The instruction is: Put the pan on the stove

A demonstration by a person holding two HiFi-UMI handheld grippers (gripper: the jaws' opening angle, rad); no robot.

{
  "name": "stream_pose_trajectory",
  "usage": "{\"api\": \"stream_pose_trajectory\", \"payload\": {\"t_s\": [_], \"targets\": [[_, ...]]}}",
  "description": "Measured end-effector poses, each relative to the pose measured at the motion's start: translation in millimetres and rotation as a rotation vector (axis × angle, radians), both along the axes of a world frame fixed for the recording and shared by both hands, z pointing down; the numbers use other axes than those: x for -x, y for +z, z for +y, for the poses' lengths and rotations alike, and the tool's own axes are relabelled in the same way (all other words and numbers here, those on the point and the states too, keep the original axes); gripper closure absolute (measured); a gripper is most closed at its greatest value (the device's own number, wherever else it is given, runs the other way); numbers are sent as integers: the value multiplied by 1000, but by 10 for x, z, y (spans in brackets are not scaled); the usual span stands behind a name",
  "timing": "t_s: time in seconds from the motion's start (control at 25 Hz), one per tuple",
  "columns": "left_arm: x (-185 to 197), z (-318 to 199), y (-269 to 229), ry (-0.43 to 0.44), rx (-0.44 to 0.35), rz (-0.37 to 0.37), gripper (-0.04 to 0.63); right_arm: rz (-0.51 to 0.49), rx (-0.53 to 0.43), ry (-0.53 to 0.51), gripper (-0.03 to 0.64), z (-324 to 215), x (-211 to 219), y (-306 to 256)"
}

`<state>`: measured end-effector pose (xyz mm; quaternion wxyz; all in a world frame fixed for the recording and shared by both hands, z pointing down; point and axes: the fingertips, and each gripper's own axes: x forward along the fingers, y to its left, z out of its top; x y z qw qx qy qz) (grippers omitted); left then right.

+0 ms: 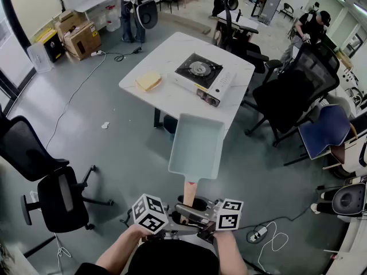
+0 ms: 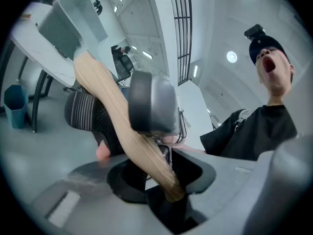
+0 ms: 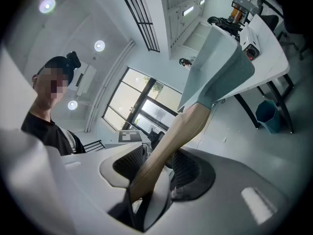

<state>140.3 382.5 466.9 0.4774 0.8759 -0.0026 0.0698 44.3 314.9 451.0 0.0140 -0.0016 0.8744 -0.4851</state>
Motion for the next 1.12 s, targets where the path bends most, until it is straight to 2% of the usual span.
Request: {"api": "stream_pose_trajectory", "payload": {"t_s": [0.52,1.12], "targets": [[-49,282,-71,-19,-20,29,449,27,-21,-26,428,314,-27,-77],[184,373,-43,1,-30,25,448,30,-31,-8,428,389,188,-51]]}}
